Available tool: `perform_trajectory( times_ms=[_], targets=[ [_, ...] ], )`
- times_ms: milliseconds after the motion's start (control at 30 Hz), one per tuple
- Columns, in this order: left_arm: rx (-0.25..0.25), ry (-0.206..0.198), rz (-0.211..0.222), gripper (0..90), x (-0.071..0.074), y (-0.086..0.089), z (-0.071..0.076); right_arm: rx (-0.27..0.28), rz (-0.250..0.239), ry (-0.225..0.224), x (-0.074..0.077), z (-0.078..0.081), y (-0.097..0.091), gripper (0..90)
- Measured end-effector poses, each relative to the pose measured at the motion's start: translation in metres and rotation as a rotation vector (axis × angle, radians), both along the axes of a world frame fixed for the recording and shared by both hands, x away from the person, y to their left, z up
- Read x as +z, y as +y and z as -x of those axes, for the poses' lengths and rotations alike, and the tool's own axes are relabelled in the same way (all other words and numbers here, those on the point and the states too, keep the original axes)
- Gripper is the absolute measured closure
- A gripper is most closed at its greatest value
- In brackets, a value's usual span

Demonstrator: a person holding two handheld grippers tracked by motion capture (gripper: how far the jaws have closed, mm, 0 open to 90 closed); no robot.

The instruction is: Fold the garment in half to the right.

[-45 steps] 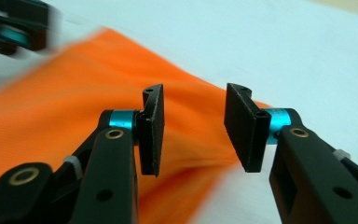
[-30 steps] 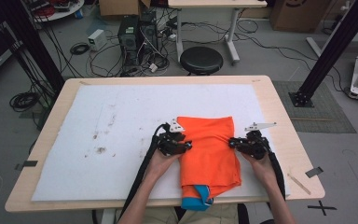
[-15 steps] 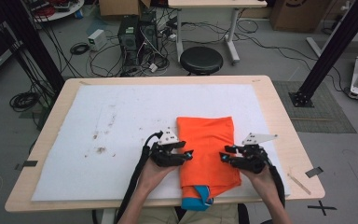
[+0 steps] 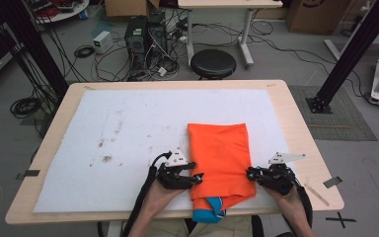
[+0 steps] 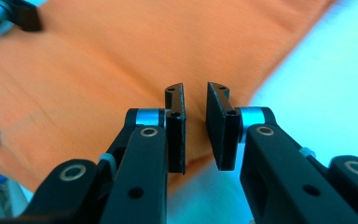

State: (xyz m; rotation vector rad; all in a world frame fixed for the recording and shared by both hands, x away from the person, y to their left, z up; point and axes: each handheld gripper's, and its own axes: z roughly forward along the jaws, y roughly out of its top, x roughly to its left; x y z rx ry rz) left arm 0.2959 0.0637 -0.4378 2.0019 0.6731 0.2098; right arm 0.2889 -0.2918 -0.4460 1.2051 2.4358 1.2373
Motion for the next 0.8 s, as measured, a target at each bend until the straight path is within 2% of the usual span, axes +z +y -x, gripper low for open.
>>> perform_trajectory(
  times_ms=[67,133,167,233,300,367,400,433,467,533,567,633,700,733,800],
  targets=[
    [0.005,-0.03,0.028,49.3,0.005,0.002,0.004,-0.065,0.026,-0.003,0.005,0.002,-0.002,62.6],
    [-0.01,-0.061,0.056,49.4,0.01,0.004,0.01,-0.079,-0.007,-0.033,0.011,0.006,-0.004,61.8],
    [-0.028,-0.062,0.068,49.4,0.012,0.004,0.012,-0.075,-0.026,-0.052,0.015,0.009,-0.002,60.8],
    [-0.067,-0.054,0.082,49.7,0.012,0.002,0.014,-0.031,-0.073,-0.077,0.022,0.014,0.006,59.7],
    [-0.096,-0.043,0.062,50.0,0.009,-0.002,0.016,0.039,-0.089,-0.065,0.022,0.018,0.019,59.3],
    [-0.106,-0.025,0.008,50.3,0.003,-0.006,0.016,0.082,-0.059,-0.046,0.015,0.018,0.031,59.6],
    [-0.107,-0.018,0.0,50.4,0.0,-0.007,0.016,0.086,-0.037,-0.028,0.009,0.018,0.035,60.1],
    [-0.107,-0.014,0.003,50.4,-0.002,-0.008,0.016,0.081,-0.02,-0.009,0.003,0.017,0.035,61.2],
    [-0.108,-0.016,0.004,50.4,-0.003,-0.007,0.017,0.081,-0.005,-0.009,-0.001,0.017,0.033,65.1],
    [-0.107,-0.016,-0.009,50.5,-0.004,-0.008,0.017,0.072,-0.037,-0.018,-0.005,0.019,0.024,69.6],
    [-0.103,-0.021,-0.024,50.6,-0.005,-0.009,0.018,0.066,-0.032,-0.024,-0.004,0.02,0.02,71.2],
    [-0.092,-0.039,-0.037,50.8,-0.007,-0.011,0.022,0.052,-0.027,-0.023,-0.003,0.023,0.012,71.5],
    [-0.073,-0.07,-0.055,51.2,-0.01,-0.013,0.027,0.04,0.003,-0.025,-0.003,0.026,0.008,71.7],
    [-0.071,-0.081,-0.068,52.3,-0.01,-0.014,0.029,0.039,-0.004,-0.031,-0.004,0.028,0.005,71.7],
    [-0.062,-0.076,-0.077,52.4,-0.009,-0.016,0.029,0.029,0.005,-0.039,-0.003,0.03,0.005,71.6]
  ],
)
